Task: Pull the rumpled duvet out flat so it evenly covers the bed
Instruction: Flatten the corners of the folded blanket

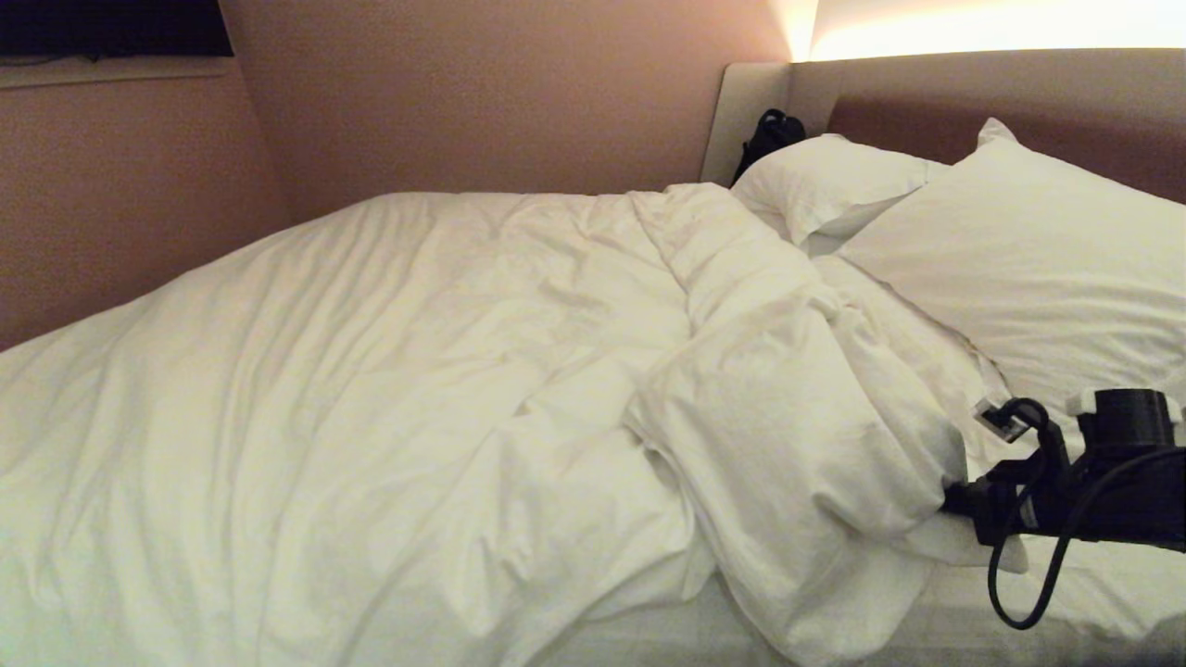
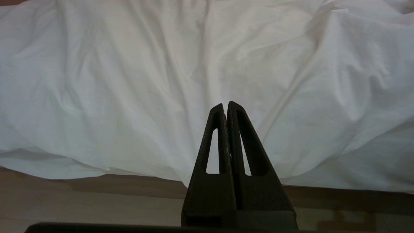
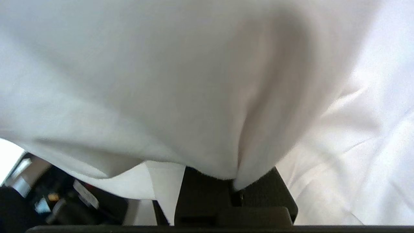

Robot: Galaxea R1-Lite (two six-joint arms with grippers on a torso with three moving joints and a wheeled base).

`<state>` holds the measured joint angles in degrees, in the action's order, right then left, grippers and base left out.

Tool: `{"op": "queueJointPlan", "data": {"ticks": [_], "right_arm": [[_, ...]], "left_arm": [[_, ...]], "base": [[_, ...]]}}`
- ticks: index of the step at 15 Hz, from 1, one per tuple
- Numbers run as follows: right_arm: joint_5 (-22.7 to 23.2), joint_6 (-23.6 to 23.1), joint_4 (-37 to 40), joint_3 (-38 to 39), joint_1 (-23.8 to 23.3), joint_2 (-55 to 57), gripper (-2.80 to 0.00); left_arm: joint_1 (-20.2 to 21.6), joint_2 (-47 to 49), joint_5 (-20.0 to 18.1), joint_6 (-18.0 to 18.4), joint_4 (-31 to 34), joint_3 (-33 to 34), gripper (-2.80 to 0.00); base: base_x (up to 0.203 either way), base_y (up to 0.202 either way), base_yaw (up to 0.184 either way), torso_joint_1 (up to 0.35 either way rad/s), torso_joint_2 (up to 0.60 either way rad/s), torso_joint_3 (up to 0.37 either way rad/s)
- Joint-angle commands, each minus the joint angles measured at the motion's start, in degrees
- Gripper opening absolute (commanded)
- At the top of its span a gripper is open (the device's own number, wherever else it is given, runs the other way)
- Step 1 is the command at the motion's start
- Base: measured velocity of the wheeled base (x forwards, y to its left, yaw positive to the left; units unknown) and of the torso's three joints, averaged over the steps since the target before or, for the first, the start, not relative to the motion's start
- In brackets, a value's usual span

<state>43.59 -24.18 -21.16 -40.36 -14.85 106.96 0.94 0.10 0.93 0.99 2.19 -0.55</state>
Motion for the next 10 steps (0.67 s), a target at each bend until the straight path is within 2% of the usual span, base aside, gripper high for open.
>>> {"op": "queueJointPlan", "data": {"ticks": [1,5,10], "right_arm": [[0.3,6.2,-0.1,0.7,0.0,-7.0,-2.80],[0.5,20.2,5.0,-1.2,0.4,-22.4,-2.80],[0.6,35.3,26.3,-19.7,3.8,-32.7,-2.80]], "left_arm": [[0.0,0.0,0.0,0.0,0.0,0.0,-2.80],[0.0,0.0,0.0,0.1,0.0,-0.1,-2.80],[0.0,0.0,0.0,0.0,0.0,0.0,-2.80]], "base": [[0.000,0.000,0.000,0.000,0.00,0.000],[0.000,0.000,0.000,0.000,0.00,0.000],[0.000,0.000,0.000,0.000,0.00,0.000]]}}
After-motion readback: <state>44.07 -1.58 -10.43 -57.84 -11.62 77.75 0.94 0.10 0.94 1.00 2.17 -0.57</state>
